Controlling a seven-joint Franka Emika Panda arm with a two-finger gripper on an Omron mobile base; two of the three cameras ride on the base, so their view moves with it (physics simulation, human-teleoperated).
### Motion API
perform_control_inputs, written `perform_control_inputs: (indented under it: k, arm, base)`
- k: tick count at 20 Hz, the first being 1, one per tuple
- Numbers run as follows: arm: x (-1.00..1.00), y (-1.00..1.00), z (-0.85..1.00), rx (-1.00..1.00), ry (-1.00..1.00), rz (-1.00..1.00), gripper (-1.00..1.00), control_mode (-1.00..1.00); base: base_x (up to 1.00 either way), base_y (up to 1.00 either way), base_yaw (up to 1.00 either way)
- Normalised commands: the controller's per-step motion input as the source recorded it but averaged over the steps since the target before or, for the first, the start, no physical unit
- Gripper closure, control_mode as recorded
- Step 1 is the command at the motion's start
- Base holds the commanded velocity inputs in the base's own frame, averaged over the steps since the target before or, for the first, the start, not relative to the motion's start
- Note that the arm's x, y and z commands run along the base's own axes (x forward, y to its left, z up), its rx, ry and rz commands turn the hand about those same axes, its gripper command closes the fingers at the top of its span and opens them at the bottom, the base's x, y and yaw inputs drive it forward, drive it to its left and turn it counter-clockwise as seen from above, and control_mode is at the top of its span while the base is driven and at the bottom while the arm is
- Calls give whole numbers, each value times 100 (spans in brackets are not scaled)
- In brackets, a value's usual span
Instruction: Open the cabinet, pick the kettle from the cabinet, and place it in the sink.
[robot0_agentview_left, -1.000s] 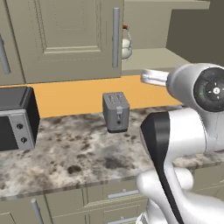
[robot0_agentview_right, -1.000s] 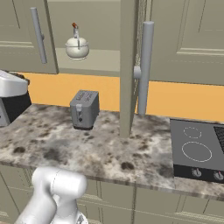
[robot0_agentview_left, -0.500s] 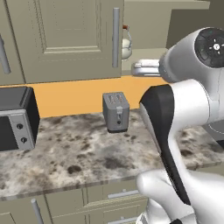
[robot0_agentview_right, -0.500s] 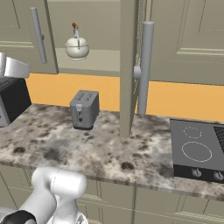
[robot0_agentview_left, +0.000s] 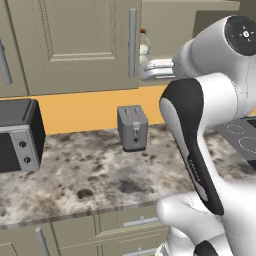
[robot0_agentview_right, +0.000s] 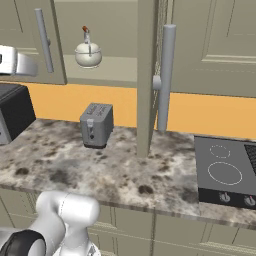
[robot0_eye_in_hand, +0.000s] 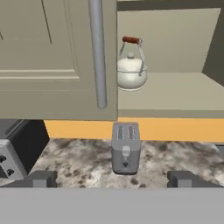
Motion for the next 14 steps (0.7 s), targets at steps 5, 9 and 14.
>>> perform_control_inputs:
  k: [5,9,14]
  arm:
    - [42,18,0,-1,1,11,-100,-100]
    - [34,3,3,-4,2,2,-100,-100]
    - [38,2,3,-4,4,0,-100,-100]
  base:
    - [0,0,0]
    - [0,0,0]
    - [0,0,0]
